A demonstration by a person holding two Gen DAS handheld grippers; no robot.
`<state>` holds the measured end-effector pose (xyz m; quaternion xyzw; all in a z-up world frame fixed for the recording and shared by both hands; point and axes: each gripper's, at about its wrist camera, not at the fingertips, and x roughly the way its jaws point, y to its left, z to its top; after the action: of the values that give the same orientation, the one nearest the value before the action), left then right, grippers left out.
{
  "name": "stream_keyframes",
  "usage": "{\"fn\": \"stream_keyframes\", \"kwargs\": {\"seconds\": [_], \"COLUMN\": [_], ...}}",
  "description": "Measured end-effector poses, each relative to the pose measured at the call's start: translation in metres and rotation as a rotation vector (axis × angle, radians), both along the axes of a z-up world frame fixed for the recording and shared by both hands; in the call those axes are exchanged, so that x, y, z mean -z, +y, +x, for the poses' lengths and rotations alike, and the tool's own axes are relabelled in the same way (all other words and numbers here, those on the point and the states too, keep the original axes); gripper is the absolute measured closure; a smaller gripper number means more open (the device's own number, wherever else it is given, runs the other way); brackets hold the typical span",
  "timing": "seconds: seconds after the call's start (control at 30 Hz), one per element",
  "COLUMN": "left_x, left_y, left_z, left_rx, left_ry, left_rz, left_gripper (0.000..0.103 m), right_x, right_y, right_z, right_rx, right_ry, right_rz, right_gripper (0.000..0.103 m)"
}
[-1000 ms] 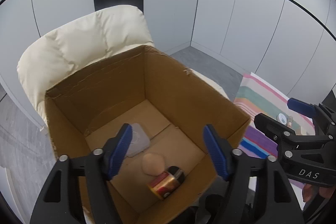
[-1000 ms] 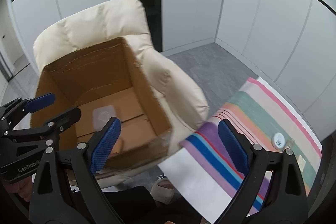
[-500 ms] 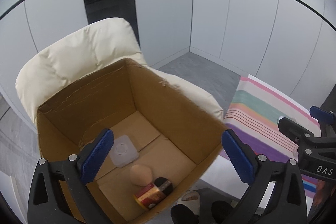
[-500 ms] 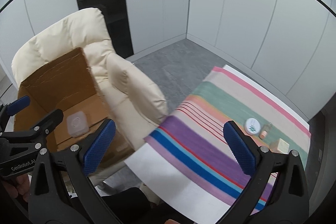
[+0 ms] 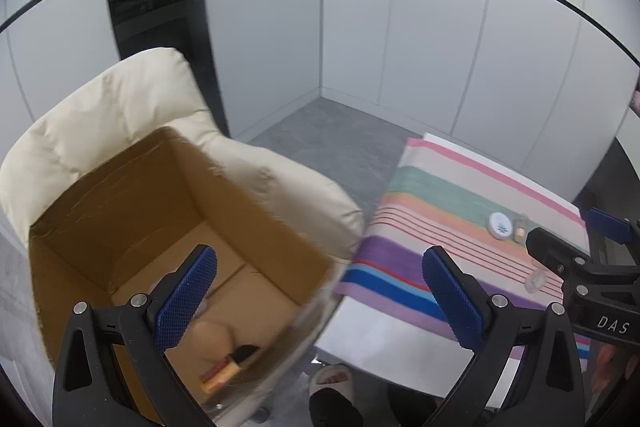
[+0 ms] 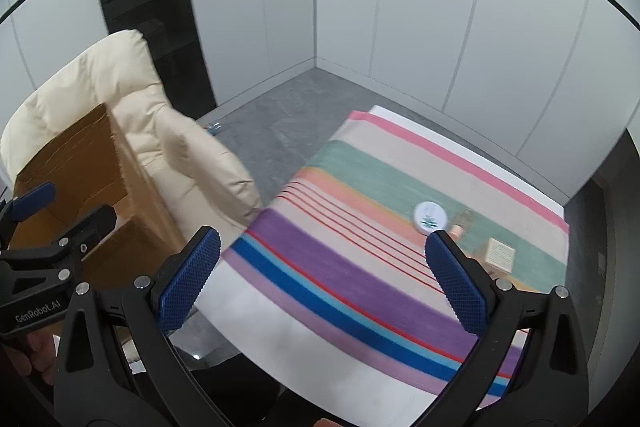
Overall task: Organize objects
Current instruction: 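Move both tools back over the table toward the remaining items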
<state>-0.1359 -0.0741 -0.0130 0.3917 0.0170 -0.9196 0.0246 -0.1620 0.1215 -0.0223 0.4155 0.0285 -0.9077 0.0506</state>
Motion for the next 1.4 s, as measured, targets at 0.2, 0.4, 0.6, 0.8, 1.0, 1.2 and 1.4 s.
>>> {"fn": "stream_keyframes", "kwargs": {"seconds": [0.2,0.4,0.6,0.8,1.0,1.2,1.4], "left_x": [0.001,0.001,0.003,0.004,0.011,0.015,0.027], "left_y": [0.033,0.067,0.107,0.144,0.183,0.216,0.255], "left_z": [-0.006,-0.013,-0.015,-0.016,-0.018,-0.018,-0.019], "left_rx": [0.059,0.124,0.191,0.259,0.334,0.398,0.478], "left_ry": [-0.007,-0.009,-0.014,-0.009,-0.031,-0.041,-0.057], "left_rz": [0.007,0.016,0.011,0.005,-0.023,-0.036,-0.077], "left_gripper": [0.000,0.000,0.000,0.000,0.000,0.001,0.001], "right_x": [-0.001,-0.002,-0.002,0.001,0.004,0.010,0.023], "right_y": [0.033,0.067,0.104,0.140,0.170,0.200,0.233], "right_z": [0.005,0.013,0.024,0.036,0.047,0.054,0.058], "right_rx": [0.056,0.115,0.175,0.233,0.285,0.340,0.391], "right_ry": [0.002,0.003,0.001,-0.006,-0.019,-0.036,-0.060], "right_rz": [-0.005,-0.005,-0.004,-0.001,-0.003,-0.021,0.002], "right_gripper": [0.000,0.000,0.000,0.000,0.000,0.000,0.000]}}
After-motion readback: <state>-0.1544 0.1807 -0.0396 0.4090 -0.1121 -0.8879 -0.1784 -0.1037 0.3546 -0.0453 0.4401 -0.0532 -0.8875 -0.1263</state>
